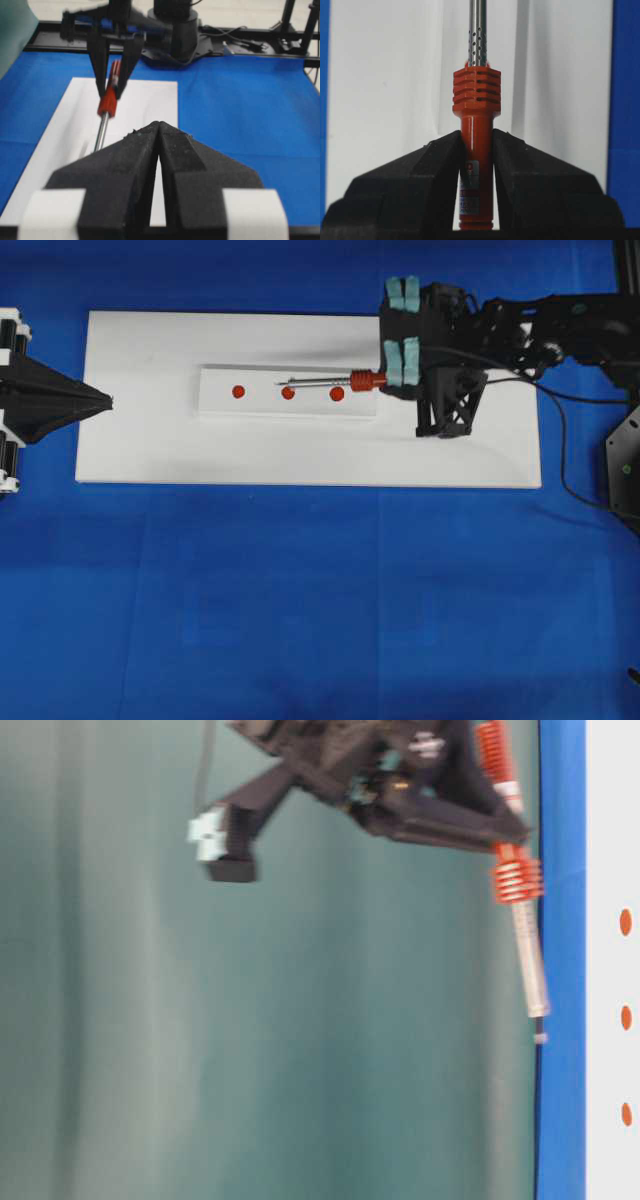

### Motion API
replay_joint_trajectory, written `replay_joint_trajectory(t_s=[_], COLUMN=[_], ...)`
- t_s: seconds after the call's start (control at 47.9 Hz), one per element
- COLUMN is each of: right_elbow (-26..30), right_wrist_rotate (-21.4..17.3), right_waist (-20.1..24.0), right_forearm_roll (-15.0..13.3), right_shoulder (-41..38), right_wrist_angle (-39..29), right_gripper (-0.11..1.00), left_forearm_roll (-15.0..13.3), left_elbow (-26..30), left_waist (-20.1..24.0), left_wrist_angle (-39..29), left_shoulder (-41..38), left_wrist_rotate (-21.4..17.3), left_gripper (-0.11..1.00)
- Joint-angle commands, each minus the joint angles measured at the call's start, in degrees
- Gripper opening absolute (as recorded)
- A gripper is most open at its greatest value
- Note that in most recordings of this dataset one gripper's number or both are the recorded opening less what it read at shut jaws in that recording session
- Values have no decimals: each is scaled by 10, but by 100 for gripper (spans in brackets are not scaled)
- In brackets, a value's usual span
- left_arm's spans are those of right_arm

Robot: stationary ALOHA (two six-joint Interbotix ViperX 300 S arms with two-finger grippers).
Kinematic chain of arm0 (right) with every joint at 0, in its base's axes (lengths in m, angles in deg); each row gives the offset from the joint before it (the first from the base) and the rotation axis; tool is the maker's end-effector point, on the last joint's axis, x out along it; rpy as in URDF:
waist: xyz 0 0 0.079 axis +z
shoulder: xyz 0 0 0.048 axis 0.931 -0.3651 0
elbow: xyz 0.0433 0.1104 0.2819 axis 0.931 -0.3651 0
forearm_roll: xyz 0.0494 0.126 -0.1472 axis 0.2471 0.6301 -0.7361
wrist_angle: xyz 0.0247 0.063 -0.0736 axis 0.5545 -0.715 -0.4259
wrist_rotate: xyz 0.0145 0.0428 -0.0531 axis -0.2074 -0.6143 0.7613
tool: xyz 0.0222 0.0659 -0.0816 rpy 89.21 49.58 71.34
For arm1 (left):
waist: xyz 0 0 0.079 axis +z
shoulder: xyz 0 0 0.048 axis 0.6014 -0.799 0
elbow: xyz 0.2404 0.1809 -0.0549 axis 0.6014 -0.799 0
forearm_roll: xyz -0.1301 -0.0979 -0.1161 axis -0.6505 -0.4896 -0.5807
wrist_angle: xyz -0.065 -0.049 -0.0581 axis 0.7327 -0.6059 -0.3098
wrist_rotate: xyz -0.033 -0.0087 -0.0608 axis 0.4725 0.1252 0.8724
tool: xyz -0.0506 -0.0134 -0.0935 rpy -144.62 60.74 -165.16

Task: Touch the tip of the soldering iron to the mark.
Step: 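Raise the iron tip up and back to the right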

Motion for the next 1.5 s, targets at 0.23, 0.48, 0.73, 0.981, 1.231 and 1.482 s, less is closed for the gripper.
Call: replay_joint_trajectory(t_s=[0.23,0.48,0.73,0.981,1.231,1.482], right_elbow=[57,58,47,8,-27,-42], right_wrist_rotate=[0,0,0,-1,-1,-2], right_waist=[-2,-2,-5,-16,-22,-23], right_forearm_roll=[-28,-31,-31,-31,-31,-31], right_shoulder=[69,69,78,123,169,192], right_wrist_angle=[-63,-65,-69,-76,-105,-123], right_gripper=[6,6,6,6,6,6], left_forearm_roll=[1,0,0,1,0,0], left_elbow=[6,6,5,5,5,6], left_waist=[-1,-1,-1,-1,-1,-2], left_wrist_angle=[5,5,5,5,5,5], left_shoulder=[-4,-4,-4,-4,-4,-4], left_wrist_rotate=[1,1,1,1,1,1], left_gripper=[0,0,0,0,0,0])
